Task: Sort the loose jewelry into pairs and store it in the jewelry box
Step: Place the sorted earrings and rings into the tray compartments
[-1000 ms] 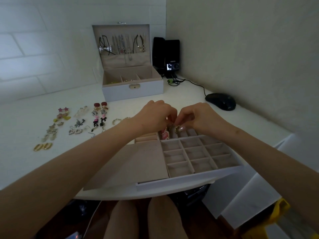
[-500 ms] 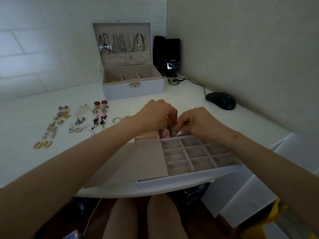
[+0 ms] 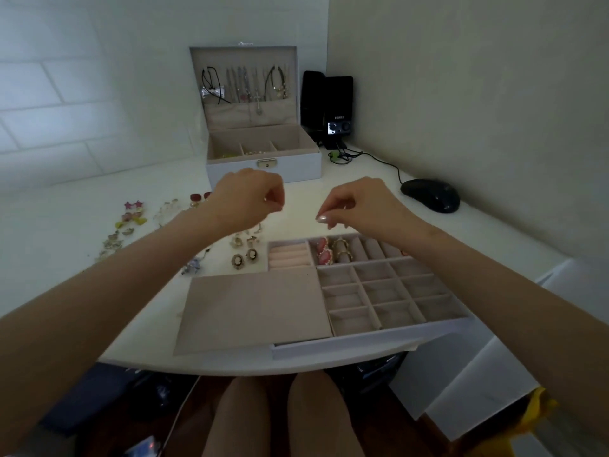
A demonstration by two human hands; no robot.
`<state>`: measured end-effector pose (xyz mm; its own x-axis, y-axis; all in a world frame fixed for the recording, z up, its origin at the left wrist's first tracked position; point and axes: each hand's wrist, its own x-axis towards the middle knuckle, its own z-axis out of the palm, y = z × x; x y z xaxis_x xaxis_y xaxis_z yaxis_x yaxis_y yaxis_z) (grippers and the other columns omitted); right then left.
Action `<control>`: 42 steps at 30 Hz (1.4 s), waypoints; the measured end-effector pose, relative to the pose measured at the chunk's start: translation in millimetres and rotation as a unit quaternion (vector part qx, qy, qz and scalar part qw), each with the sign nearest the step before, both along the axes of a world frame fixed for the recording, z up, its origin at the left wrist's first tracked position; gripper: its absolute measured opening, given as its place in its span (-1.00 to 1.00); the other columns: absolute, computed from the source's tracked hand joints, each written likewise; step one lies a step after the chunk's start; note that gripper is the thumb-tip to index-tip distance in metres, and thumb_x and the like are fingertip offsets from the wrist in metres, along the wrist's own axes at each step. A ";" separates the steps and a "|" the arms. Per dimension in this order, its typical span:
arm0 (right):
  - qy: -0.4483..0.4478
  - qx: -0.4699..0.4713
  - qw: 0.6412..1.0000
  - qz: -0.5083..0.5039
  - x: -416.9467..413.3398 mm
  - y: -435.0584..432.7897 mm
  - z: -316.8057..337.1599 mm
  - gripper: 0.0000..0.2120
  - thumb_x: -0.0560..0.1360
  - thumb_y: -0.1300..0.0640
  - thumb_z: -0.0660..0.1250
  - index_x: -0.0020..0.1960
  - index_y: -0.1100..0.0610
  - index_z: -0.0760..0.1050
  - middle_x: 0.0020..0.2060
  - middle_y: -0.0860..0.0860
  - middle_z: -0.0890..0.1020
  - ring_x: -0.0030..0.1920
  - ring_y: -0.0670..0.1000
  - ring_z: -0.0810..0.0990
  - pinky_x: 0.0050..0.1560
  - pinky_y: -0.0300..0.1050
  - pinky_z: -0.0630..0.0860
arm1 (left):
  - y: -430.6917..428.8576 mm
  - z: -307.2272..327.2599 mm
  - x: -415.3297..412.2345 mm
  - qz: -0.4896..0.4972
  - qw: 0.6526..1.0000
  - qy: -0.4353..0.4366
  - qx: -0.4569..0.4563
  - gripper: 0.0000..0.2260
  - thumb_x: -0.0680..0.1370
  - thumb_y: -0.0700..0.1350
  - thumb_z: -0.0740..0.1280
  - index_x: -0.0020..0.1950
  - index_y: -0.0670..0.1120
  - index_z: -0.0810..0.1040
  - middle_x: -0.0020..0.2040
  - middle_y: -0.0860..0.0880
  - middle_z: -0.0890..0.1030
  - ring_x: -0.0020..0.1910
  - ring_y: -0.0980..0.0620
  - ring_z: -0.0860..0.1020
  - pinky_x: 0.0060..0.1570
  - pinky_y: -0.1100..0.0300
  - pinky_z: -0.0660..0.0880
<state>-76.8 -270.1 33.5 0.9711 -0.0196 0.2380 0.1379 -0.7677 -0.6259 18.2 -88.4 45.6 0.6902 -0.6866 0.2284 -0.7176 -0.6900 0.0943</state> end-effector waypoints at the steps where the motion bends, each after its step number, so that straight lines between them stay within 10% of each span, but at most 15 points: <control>1: 0.007 0.000 1.000 0.009 5.2 7.4 0.8 -0.93 0.43 0.15 0.44 -0.11 0.13 0.66 -0.34 -0.11 0.64 -0.32 -0.21 0.59 -0.22 -0.44 0.44 | 7.2 1.5 2.6 0.019 1.000 0.007 0.011 -0.95 0.53 -0.09 0.32 -0.05 -0.03 0.54 -0.04 0.02 0.60 -0.03 0.03 0.50 0.02 0.09 0.46; 14: 0.096 -0.187 0.977 0.044 104.2 86.6 -20.7 -0.71 0.41 0.12 0.45 0.12 0.11 0.59 0.07 0.03 0.62 0.05 0.02 0.57 0.00 -0.15 0.46 | 40.8 -33.4 45.0 0.167 0.976 0.091 0.103 -0.67 0.44 0.06 0.41 0.13 -0.06 0.52 0.11 -0.08 0.57 0.10 -0.07 0.51 0.08 0.08 0.45; 25: 0.042 -0.084 0.995 0.018 103.4 75.5 -13.8 -0.85 0.35 0.31 0.49 -0.28 0.14 0.54 -0.23 -0.03 0.60 -0.14 -0.01 0.61 -0.06 -0.20 0.53 | 30.7 -26.8 39.0 0.128 0.988 0.080 -0.020 -0.73 0.41 -0.05 0.46 -0.28 -0.05 0.37 -0.34 0.07 0.42 -0.18 -0.04 0.49 -0.21 0.17 0.33; 32: 0.037 0.028 0.998 -0.032 42.1 10.9 20.0 -0.82 0.35 0.38 0.46 -0.21 0.16 0.52 -0.32 0.03 0.60 -0.47 -0.17 0.58 -0.41 -0.36 0.50 | -17.7 -1.5 6.0 0.018 0.976 0.120 -0.182 -0.87 0.45 -0.15 0.43 -0.16 -0.17 0.52 -0.22 -0.10 0.62 -0.17 -0.10 0.62 -0.07 -0.04 0.57; 42: 0.102 -0.006 0.993 -0.054 -27.4 -48.8 3.8 -0.85 0.33 0.36 0.49 -0.27 0.16 0.58 -0.41 -0.06 0.63 -0.44 -0.18 0.61 -0.39 -0.39 0.50 | -96.8 -8.2 -24.9 -0.059 0.986 0.133 -0.077 -0.87 0.45 -0.05 0.42 -0.14 -0.06 0.52 -0.16 0.02 0.52 -0.13 0.03 0.52 -0.03 0.08 0.50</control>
<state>-104.2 -318.9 37.3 0.9914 -0.1255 0.0372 -0.0752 -0.7787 -0.6229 -6.7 -185.2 37.4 0.6567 -0.7373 0.1585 -0.7282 -0.5653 0.3875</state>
